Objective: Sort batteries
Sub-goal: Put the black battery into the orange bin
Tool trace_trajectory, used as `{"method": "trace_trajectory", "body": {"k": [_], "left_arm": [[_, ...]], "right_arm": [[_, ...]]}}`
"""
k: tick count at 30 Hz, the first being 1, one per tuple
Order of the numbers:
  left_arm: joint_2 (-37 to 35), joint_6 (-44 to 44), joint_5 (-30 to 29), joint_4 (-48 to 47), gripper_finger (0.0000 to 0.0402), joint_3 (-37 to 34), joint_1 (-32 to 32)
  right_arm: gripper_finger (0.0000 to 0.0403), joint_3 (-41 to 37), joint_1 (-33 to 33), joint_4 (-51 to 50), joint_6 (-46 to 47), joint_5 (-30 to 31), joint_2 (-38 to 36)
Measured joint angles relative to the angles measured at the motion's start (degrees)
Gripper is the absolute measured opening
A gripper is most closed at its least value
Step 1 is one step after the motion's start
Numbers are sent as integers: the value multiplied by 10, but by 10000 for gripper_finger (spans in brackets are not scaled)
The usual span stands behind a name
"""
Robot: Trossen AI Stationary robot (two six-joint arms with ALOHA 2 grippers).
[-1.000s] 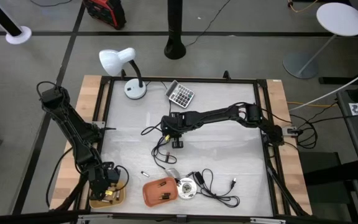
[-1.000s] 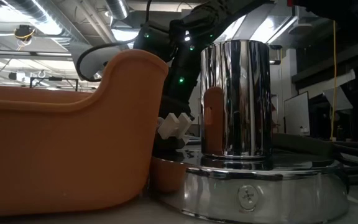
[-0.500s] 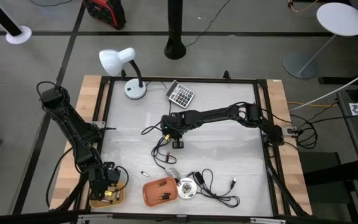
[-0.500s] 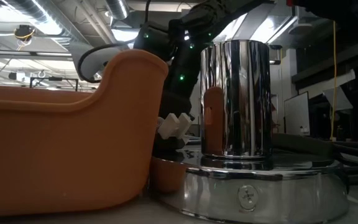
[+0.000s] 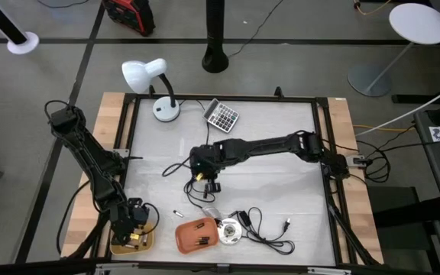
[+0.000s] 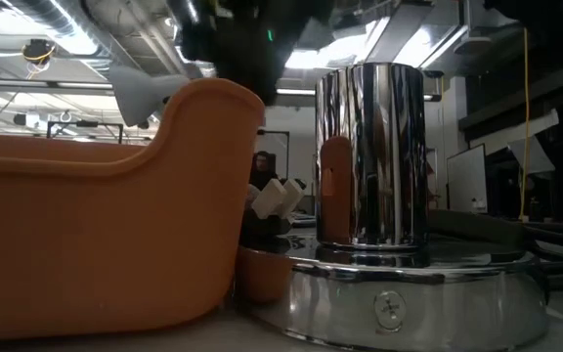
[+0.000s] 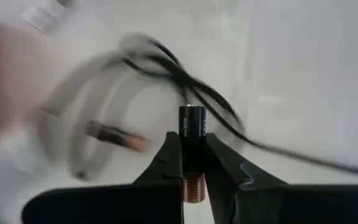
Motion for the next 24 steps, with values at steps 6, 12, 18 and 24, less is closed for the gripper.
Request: {"method": "trace_trajectory", "body": {"k": [6, 12, 18, 24], "left_arm": [[-1, -10, 26, 0, 164, 0, 25], [-1, -36, 112, 0, 164, 0, 43], [-2, -43, 150, 9, 164, 0, 44], [-4, -70, 199, 47, 164, 7, 58]], "right_arm": [[28, 49, 67, 19, 12, -47, -2], [28, 49, 140, 72, 12, -47, 0], [28, 48, 186, 81, 12, -20, 9], [28, 47, 207, 97, 12, 4, 22]]}}
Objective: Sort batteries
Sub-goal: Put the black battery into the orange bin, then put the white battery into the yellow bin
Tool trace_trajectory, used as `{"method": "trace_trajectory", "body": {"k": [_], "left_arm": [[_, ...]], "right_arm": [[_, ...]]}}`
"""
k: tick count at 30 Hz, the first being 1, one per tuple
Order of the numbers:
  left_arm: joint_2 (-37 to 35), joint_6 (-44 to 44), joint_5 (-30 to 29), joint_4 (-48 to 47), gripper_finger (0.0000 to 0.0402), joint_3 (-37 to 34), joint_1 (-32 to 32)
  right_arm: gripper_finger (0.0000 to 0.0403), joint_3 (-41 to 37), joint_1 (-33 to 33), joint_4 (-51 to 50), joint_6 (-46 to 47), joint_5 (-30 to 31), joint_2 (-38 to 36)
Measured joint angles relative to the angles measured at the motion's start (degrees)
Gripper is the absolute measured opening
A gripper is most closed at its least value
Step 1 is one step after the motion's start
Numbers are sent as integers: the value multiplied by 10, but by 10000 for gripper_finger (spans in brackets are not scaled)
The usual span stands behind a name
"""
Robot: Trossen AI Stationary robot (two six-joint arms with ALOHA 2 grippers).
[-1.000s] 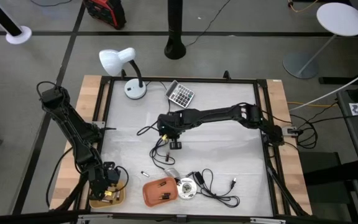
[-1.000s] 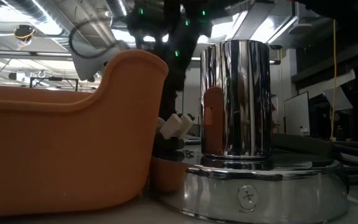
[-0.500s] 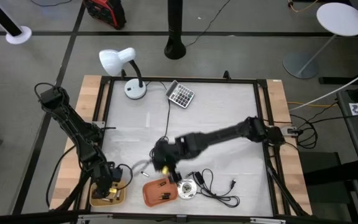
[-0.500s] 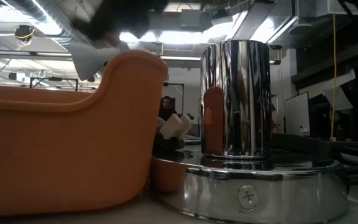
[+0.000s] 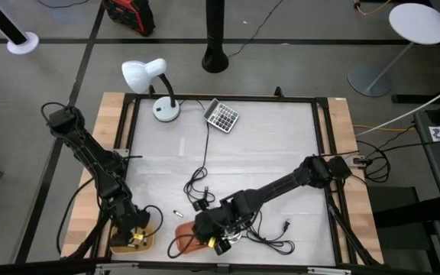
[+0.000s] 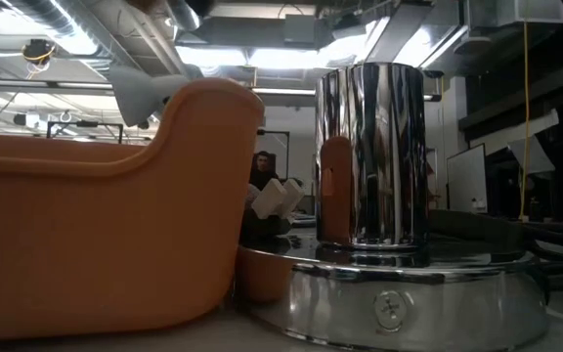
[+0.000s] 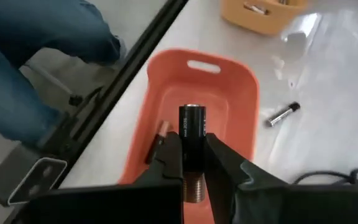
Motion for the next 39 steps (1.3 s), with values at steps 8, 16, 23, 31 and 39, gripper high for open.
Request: {"method": "trace_trajectory", "body": {"k": [8, 16, 23, 31, 39], "left_arm": [[-33, 47, -6, 3, 164, 36, 23], [-55, 193, -189, -3, 164, 38, 64], [-40, 340, -401, 9, 164, 37, 106], [35, 425, -405, 61, 164, 37, 127], [121, 447, -405, 62, 164, 37, 130]], "right_arm": [[47, 0, -2, 29, 44, -16, 29], [127, 0, -2, 26, 53, -19, 39], [144, 0, -2, 23, 53, -15, 35], [144, 1, -2, -7, 52, -16, 22], [145, 1, -2, -28, 52, -16, 13]]}}
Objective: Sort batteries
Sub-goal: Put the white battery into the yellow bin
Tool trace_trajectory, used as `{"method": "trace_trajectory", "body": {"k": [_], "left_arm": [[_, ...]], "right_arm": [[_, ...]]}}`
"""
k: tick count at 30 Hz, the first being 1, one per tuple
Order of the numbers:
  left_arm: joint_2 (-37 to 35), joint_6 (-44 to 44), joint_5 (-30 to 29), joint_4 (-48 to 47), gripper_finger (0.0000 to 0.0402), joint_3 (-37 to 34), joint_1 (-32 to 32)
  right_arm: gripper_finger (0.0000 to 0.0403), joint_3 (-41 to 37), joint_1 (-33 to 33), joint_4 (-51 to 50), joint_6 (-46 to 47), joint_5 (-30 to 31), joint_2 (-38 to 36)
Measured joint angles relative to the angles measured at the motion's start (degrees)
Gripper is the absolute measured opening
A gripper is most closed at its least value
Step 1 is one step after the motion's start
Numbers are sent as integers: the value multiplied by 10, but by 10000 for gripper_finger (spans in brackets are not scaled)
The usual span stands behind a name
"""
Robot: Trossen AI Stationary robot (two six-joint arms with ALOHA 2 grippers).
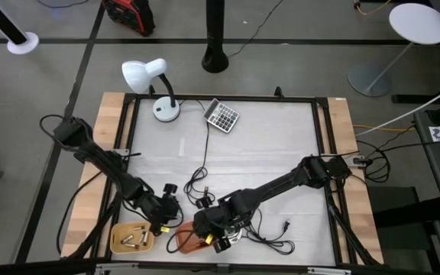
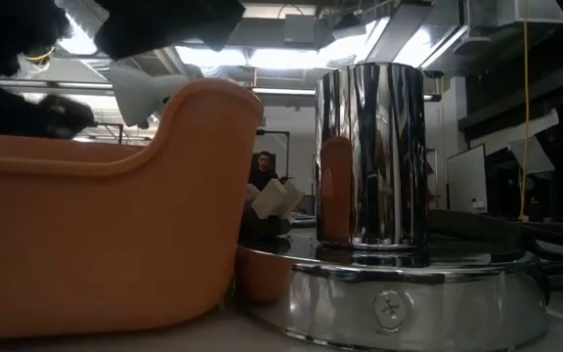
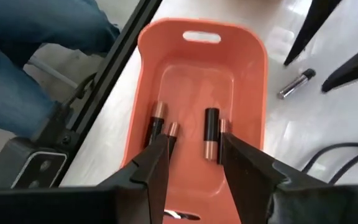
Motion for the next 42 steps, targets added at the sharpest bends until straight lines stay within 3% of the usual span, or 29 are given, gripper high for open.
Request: {"method": "trace_trajectory", "body": {"k": [11, 26, 42], "left_arm": [[61, -7, 2, 7, 158, 2, 18], [55, -7, 40, 4, 18, 1, 20], [-20, -9, 55, -11, 24, -2, 20]], "right_arm": [[145, 1, 0, -19, 0, 7, -25], [145, 1, 0, -28, 1, 17, -33], [145, 1, 0, -53, -2, 30, -33]]}}
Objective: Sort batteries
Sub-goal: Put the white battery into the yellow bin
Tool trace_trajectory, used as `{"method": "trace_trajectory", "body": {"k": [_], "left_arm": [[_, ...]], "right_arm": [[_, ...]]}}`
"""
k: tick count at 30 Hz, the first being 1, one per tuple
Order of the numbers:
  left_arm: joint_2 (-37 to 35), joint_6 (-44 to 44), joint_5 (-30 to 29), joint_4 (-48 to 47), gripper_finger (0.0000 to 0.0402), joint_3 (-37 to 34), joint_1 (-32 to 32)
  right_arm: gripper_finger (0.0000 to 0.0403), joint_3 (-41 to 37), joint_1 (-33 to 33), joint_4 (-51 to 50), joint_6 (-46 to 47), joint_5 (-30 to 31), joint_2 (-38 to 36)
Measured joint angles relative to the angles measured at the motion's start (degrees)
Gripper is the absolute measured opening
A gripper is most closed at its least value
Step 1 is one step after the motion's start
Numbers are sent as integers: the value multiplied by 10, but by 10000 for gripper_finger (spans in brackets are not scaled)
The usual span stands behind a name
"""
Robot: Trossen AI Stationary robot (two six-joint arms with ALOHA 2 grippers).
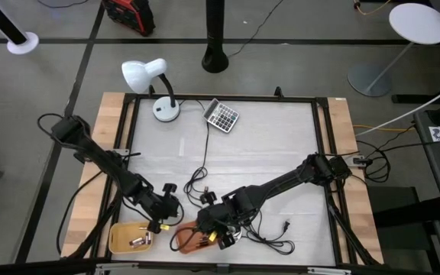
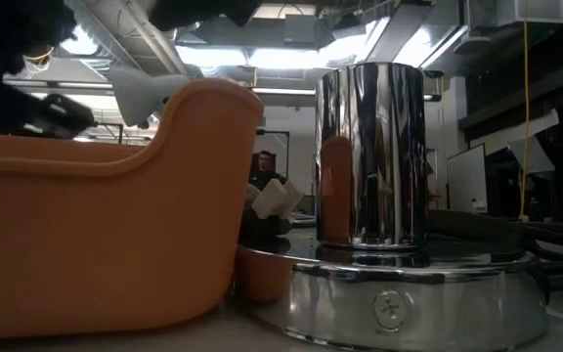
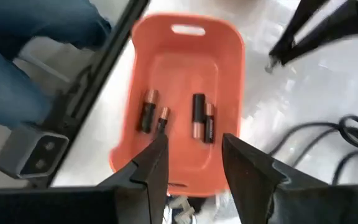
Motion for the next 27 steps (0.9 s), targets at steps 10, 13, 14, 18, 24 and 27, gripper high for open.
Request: {"method": "trace_trajectory", "body": {"k": [10, 13, 14, 18, 24, 27], "left_arm": [[-124, -56, 30, -76, 26, 0, 0], [-167, -85, 55, -90, 25, 1, -4], [-180, -95, 64, -90, 26, 1, -7], [-221, -134, 84, -89, 32, 1, -29], [-242, -188, 85, -89, 26, 1, -79], [-242, -222, 85, -89, 30, 1, -105]], "right_arm": [[145, 42, -13, -156, -73, 167, 1], [145, 37, -33, -181, -85, 187, 1], [145, 31, -41, -180, -86, 187, 1], [145, 2, -77, -173, -92, 187, 1], [145, -55, -120, -94, -166, 186, 1], [145, -79, -131, -48, -195, 164, 1]]}}
